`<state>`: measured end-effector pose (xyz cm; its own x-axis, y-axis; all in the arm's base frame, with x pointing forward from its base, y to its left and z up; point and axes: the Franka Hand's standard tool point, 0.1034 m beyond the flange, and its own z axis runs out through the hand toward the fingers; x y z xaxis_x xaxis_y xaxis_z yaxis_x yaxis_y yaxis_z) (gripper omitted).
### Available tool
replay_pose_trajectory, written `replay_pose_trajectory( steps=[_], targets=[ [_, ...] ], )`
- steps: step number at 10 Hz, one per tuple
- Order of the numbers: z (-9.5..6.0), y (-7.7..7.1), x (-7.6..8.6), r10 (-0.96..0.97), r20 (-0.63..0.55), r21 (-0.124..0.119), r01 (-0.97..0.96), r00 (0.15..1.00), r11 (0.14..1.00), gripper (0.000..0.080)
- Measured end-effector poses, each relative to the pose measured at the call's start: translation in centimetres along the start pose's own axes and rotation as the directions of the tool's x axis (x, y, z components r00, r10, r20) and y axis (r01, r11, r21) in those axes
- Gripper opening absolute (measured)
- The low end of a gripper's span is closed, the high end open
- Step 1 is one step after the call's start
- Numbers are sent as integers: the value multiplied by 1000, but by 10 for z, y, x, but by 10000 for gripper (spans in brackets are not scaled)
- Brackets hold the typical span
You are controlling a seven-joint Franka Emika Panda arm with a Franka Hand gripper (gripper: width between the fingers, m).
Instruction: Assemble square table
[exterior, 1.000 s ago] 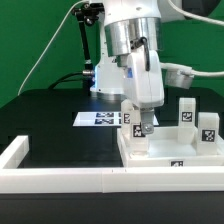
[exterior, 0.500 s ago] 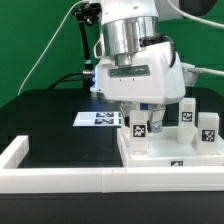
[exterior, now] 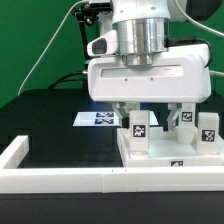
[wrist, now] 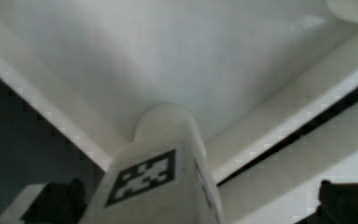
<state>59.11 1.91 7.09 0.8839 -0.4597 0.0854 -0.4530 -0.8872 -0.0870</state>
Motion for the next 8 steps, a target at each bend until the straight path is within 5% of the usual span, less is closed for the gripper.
replay_pose_trajectory(
  steps=[5, 6, 7, 8],
  targets=[
    [-1, 12, 7, -383, 5, -8, 383, 924, 924, 640],
    [0, 11, 6, -384, 6, -7, 384, 923, 923, 485],
    [0, 11, 6, -384, 6, -7, 384, 923, 923, 485],
    [0, 11, 6, -384, 6, -7, 384, 923, 923, 299]
  ],
)
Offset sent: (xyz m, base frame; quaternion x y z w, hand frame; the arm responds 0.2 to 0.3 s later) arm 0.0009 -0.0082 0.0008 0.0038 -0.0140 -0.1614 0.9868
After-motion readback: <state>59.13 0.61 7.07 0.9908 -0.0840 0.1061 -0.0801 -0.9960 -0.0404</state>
